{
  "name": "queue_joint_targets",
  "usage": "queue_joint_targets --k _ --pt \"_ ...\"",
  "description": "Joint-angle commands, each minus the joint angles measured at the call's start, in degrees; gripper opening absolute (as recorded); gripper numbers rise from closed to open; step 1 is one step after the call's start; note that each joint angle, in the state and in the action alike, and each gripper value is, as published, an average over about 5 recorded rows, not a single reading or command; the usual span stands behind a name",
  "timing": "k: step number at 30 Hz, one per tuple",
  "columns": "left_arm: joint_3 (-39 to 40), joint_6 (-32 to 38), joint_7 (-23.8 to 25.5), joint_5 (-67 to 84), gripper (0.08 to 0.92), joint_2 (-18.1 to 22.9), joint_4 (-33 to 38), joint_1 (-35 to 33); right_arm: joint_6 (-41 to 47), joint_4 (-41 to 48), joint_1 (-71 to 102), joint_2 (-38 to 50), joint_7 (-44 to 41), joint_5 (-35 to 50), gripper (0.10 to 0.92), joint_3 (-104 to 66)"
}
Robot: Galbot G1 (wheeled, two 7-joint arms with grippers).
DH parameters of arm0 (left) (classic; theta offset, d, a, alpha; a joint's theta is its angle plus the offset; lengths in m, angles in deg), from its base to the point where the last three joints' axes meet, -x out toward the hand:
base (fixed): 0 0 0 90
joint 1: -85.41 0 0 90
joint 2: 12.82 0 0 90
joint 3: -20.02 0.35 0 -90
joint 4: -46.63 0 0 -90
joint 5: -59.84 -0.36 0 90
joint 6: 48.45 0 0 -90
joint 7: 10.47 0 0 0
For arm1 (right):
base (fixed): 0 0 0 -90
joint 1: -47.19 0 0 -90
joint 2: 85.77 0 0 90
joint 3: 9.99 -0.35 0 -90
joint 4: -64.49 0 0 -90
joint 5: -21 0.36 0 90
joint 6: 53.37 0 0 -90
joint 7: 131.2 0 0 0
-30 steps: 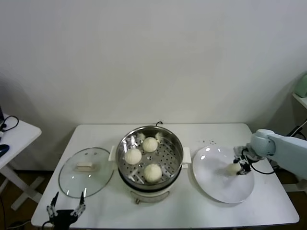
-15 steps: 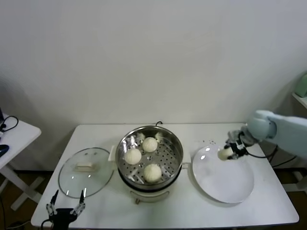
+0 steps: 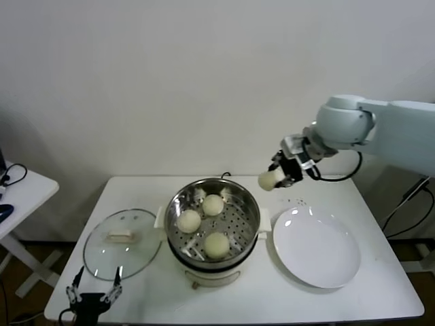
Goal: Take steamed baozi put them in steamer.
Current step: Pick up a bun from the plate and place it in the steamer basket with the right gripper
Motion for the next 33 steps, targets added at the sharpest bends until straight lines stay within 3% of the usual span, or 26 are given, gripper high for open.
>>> queue_joint_targets --k 1,12,25,28,33 --pt "0.27 -0.06 0.02 -0.32 0.823 0.29 0.35 -0.05 9.31 -7.38 8.26 -6.61 5.8 2.85 0.469 -3.98" --pt "0.29 -0.02 -0.03 -0.46 0.823 0.65 -0.49 0.24 12.54 -0.13 25.31 -9.89 9.97 -3.72 0.482 -8.96" --pt "-0.17 -0.19 0.05 -0.2 0.823 0.6 -1.07 1.13 11.82 4.48 28.34 -11.15 10.1 -5.54 0.494 -10.42" --pt "-0.08 -0.2 0.07 -0.22 0.823 0.58 -1.04 1.11 11.5 4.78 28.06 -11.06 10.09 -5.92 0.526 -10.62" --pt "-0.13 -0.08 -0.02 -0.22 0.823 0.49 -1.0 0.9 10.87 4.5 26.96 -10.55 9.85 -5.2 0.655 -10.58"
